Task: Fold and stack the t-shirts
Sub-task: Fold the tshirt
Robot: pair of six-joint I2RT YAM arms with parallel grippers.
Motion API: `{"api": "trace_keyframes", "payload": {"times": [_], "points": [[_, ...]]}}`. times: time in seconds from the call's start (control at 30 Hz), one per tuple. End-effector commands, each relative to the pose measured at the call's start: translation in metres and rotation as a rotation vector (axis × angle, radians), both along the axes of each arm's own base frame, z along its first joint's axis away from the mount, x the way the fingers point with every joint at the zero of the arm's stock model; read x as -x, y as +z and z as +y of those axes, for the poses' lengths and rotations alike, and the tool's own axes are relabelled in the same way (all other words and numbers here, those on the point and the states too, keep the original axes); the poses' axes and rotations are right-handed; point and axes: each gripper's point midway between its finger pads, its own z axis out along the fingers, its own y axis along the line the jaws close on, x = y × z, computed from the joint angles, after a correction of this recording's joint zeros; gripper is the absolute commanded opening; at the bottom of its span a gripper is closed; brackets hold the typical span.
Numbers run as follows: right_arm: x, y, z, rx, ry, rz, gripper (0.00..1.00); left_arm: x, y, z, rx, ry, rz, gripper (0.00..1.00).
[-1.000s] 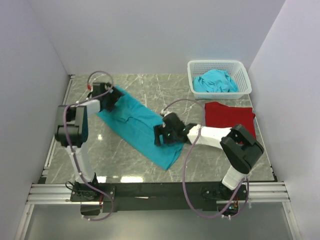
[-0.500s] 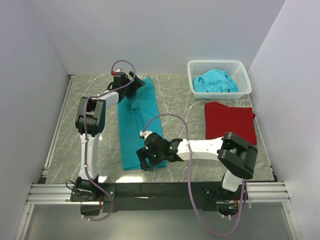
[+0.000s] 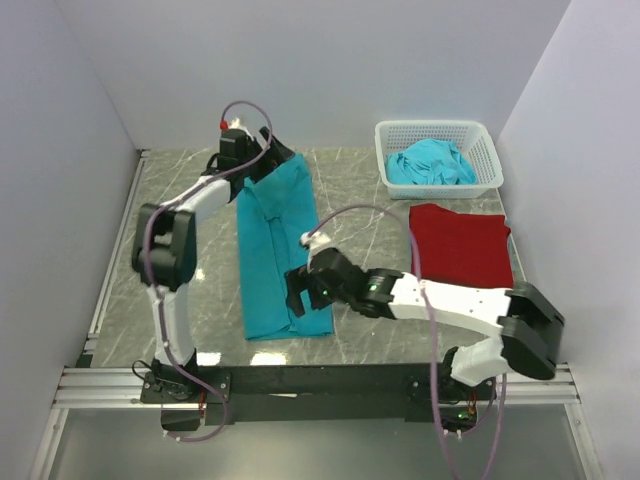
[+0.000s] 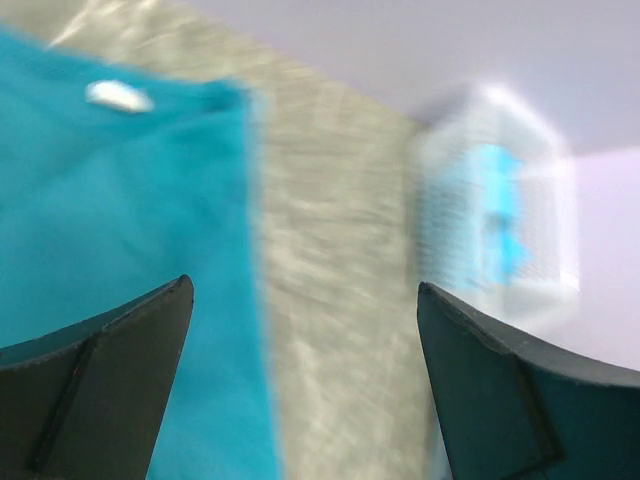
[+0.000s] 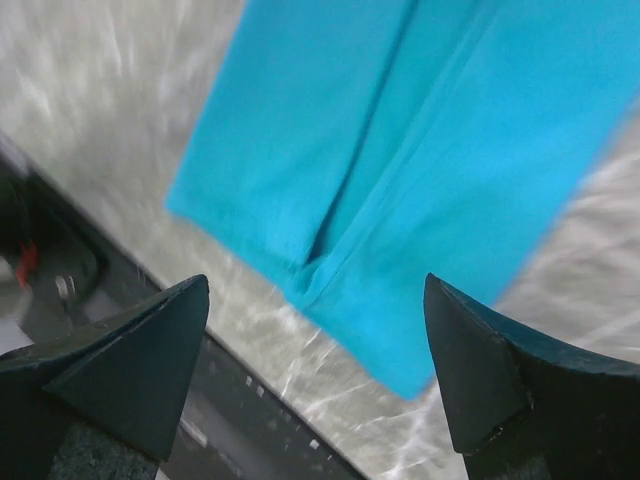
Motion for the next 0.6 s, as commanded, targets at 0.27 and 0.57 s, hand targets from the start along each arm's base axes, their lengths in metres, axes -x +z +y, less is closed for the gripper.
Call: {"api": "trace_keyframes", "payload": {"times": [0.27,0.57], "points": [[-0.052,0.054,-0.078,-0.297,-0.305,-0.068,0.96,0.183,0.092,0.057,-0.122,0.099,-0.071,0.99],[-0.022,0.015,-0.079,-0.23,-0.168,0.037,0.96,0.341,-0.06,0.074,-0.118,0.094,0.438,0.99]]}}
